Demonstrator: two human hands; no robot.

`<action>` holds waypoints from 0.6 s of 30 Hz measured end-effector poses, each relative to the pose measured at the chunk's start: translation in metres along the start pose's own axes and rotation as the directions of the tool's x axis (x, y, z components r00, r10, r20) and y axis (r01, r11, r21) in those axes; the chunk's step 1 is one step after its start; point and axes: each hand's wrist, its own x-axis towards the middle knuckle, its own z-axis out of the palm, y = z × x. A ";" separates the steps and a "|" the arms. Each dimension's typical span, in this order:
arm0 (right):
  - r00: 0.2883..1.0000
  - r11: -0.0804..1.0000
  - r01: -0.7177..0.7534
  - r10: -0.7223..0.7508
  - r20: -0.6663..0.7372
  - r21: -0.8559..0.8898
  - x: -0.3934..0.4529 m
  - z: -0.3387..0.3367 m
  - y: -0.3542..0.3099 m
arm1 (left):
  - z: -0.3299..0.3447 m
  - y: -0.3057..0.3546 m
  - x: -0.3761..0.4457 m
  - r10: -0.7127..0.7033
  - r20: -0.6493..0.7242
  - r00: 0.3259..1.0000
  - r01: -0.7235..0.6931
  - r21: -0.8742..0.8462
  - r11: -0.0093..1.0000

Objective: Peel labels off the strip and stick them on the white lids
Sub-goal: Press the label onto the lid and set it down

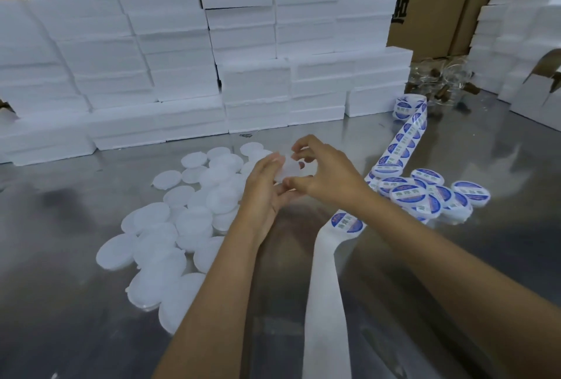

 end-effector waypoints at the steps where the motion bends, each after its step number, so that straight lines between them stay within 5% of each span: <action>1: 1.000 1.000 -0.007 0.007 -0.006 0.015 -0.007 -0.003 -0.002 | 0.003 0.001 -0.005 -0.010 0.011 1.000 0.010 -0.016 1.000; 6: 0.980 0.971 -0.140 0.164 -0.117 0.193 -0.043 -0.023 0.004 | 0.006 0.004 -0.029 0.026 -0.022 0.999 -0.026 0.003 1.000; 18: 0.990 0.986 -0.139 0.135 -0.044 -0.097 -0.102 -0.024 0.031 | 0.022 -0.011 -0.066 -0.015 0.202 0.979 -0.078 0.443 0.893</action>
